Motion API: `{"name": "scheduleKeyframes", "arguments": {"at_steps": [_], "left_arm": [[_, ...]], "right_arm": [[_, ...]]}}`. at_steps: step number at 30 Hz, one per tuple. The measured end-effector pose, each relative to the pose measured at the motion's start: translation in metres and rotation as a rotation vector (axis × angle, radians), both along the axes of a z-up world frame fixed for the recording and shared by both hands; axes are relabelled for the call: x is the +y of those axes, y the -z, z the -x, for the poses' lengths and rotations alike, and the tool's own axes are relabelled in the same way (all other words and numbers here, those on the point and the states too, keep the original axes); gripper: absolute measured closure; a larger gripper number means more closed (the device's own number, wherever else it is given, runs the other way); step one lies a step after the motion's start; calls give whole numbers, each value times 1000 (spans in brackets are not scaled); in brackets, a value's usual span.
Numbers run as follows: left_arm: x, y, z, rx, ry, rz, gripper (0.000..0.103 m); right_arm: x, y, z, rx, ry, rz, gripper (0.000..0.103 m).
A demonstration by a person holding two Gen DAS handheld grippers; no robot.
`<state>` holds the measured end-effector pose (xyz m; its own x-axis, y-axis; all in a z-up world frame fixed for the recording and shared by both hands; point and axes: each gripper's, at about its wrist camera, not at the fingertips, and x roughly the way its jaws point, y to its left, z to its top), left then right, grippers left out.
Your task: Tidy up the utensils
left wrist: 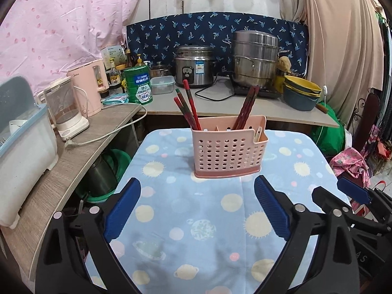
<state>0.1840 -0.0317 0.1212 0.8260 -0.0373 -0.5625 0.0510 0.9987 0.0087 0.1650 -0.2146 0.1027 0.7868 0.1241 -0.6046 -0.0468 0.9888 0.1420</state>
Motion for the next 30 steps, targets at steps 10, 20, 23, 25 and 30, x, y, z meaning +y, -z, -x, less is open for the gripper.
{"name": "scheduleKeyframes", "arguments": {"at_steps": [10,20,23,25,30], "left_arm": [[3,13,11,36,2,28,10],[5,33,12,89,-22,24,7],[5,38,12,94,-41,4,7],[6,41,12,97,-47,-1,7],[8,44,12,104,-59,-1,7]], "right_arm": [[2,10,16,17,10,1,32],[3,19,23,25,26,27,19],[5,21,25,16,35,59,19],[4,22,26,12,41,66,18],[2,29,25,28,46,77,7]]}}
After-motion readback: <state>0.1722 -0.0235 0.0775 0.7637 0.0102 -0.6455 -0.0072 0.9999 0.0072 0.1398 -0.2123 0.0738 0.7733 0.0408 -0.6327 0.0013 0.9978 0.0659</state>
